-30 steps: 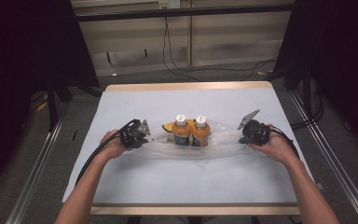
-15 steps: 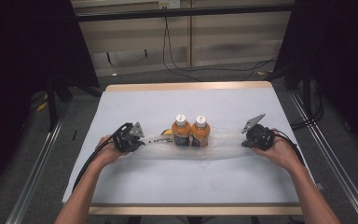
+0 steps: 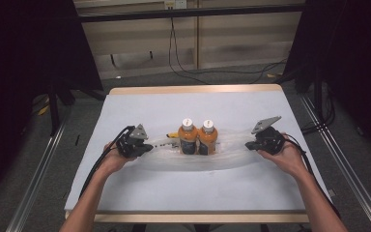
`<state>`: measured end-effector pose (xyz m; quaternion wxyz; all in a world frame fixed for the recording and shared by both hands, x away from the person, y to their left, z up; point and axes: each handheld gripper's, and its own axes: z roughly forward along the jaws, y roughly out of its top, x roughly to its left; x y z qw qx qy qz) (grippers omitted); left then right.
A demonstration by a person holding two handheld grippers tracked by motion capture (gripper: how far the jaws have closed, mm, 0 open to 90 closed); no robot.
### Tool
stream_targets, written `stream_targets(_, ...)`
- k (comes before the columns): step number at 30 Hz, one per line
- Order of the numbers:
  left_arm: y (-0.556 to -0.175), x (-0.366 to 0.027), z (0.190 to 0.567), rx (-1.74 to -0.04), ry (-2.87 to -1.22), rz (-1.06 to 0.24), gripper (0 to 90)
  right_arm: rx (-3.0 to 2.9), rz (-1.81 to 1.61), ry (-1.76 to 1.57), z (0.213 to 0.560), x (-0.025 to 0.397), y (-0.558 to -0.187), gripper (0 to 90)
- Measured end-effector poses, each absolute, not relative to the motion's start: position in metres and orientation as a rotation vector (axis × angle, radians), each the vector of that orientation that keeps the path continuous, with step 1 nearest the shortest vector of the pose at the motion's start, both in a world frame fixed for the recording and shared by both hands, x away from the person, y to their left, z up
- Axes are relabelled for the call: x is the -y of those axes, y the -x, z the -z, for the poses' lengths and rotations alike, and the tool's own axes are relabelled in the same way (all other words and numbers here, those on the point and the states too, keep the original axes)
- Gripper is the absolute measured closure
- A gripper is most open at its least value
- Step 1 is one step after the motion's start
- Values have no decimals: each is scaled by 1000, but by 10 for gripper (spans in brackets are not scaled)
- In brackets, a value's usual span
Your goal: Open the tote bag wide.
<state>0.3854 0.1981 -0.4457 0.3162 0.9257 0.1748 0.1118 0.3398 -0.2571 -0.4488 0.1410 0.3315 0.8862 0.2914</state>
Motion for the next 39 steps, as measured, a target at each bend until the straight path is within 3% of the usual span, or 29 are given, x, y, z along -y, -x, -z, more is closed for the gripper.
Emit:
stream_targets(7, -373, -198, 424, -430, -2283, -308, 900, -2533, -947, -935, 435, 252, -336, 900)
stream_targets(17, -359, -157, 425, -376, -2091, -175, 900, -2530, -1059, -850, 416, 227, -348, 900)
stream_targets(27, -346, -113, 438, -314, -2110, -116, 899, -2535, -1141, -832, 413, 201, -373, 900)
stream_targets(39, -348, -86, 457, -339, -2145, -116, 900, -2626, -1067, -838, 441, 176, -381, 900)
